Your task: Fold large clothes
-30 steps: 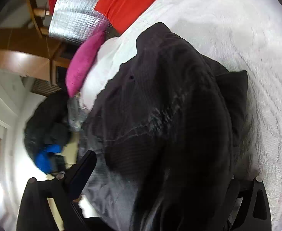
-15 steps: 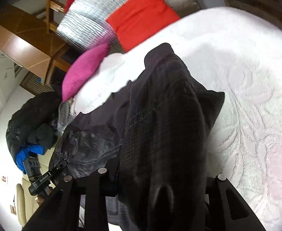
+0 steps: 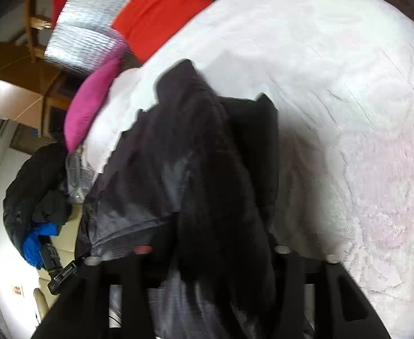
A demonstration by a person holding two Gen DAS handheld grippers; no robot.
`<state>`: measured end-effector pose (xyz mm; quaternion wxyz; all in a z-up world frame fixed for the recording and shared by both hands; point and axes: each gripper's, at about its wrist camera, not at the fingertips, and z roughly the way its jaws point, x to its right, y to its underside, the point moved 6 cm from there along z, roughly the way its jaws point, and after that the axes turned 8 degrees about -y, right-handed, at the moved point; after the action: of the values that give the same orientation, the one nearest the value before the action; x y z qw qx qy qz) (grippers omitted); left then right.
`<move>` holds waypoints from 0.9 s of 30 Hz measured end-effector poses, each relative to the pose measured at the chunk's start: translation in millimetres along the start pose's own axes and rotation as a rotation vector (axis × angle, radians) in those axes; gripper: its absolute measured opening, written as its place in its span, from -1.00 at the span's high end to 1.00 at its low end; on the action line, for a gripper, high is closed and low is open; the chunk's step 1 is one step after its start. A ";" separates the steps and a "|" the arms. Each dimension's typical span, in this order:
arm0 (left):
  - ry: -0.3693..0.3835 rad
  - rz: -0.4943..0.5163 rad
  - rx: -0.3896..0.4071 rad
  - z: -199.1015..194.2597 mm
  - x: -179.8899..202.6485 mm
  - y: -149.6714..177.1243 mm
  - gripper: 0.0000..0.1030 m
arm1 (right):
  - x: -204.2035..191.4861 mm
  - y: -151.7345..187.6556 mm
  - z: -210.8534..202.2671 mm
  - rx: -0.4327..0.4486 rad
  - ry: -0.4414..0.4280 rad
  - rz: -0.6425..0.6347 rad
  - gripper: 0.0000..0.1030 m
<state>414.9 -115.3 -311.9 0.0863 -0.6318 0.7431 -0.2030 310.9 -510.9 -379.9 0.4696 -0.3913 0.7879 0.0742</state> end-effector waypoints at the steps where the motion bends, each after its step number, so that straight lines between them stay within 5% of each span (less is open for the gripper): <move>1: -0.043 0.010 0.023 -5.8 -0.6 -1.1 -0.39 | -1.2 -0.1 -3.1 0.007 0.017 -0.003 -0.16; 5: -0.169 0.041 0.119 -30.9 3.7 3.3 -0.40 | -15.9 0.8 -26.8 0.080 0.045 -0.053 -0.39; 12: -0.347 0.103 0.275 -74.7 17.3 35.1 -0.40 | -43.4 15.8 -91.9 0.377 0.172 -0.184 -0.52; 13: -0.379 0.123 0.286 -80.4 17.7 41.6 -0.40 | -49.4 22.3 -95.8 0.388 0.161 -0.213 -0.52; 15: -0.495 0.163 0.311 -78.2 18.2 45.3 -0.78 | -63.2 34.7 -94.3 0.387 0.123 -0.270 -0.52; 18: -0.592 0.204 0.323 -67.2 6.5 44.9 -0.79 | -81.7 50.2 -79.6 0.368 0.129 -0.352 -0.51; 22: -0.509 0.099 0.295 -59.3 -17.3 34.9 -0.79 | -85.2 52.9 -53.1 0.287 0.127 -0.366 -0.51; 27: -0.363 -0.125 0.312 -72.8 -60.8 28.4 -0.79 | -46.4 44.4 -10.0 0.142 0.191 -0.227 -0.51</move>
<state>372.6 -38.7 -265.6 0.3023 -0.6818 0.6344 -0.2033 285.3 -460.0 -348.6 0.4245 -0.4489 0.7830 -0.0726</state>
